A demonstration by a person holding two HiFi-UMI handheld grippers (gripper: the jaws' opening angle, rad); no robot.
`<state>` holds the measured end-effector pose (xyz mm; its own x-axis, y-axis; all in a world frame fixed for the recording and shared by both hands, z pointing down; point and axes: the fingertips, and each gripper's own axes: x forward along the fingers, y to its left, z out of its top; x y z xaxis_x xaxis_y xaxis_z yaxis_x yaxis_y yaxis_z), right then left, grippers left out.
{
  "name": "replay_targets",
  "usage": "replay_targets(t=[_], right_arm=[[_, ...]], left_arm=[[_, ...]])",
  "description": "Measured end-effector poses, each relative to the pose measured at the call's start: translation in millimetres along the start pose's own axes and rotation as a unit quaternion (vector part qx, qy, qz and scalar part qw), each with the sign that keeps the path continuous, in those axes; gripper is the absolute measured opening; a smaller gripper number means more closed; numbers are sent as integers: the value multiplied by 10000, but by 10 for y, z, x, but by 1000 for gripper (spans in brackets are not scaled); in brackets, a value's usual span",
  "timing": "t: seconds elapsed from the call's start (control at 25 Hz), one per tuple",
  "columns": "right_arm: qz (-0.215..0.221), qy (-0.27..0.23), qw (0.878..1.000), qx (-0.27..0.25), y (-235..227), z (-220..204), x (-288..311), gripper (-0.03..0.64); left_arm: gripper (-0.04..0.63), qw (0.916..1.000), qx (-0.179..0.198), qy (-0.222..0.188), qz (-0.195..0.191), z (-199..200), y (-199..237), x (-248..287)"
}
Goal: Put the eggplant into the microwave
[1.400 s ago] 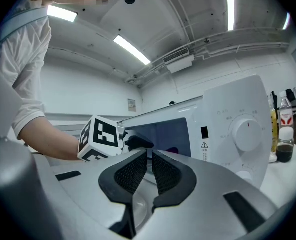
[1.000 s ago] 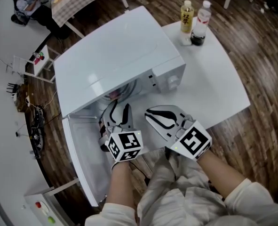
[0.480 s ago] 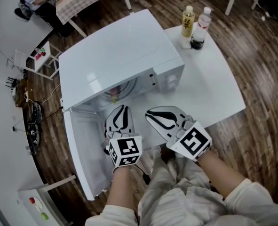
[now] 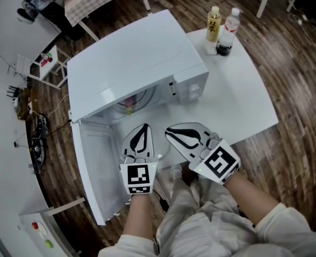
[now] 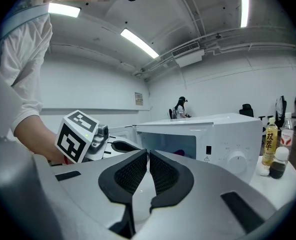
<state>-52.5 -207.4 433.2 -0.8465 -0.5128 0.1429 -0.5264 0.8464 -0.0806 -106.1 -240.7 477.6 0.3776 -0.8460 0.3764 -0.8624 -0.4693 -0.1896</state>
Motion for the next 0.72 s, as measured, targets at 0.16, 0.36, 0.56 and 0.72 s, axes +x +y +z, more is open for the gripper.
replay_targets(t=[0.16, 0.36, 0.56, 0.72], right_arm=[[56, -15, 10000, -55, 39, 43, 0, 37], [120, -58, 9999, -73, 87, 98, -6, 37], [180, -66, 9998, -82, 153, 151, -51, 37], [301, -36, 9992, -279, 255, 214, -143, 37]], left_arm=[[2, 9967, -402, -597, -386, 202, -103, -114], [2, 9892, -765, -1020, -725, 382, -225, -260], [2, 9829, -947, -1345, -825, 566, -298, -449], [2, 9775, -1087, -1537, -951, 670, -442, -597]])
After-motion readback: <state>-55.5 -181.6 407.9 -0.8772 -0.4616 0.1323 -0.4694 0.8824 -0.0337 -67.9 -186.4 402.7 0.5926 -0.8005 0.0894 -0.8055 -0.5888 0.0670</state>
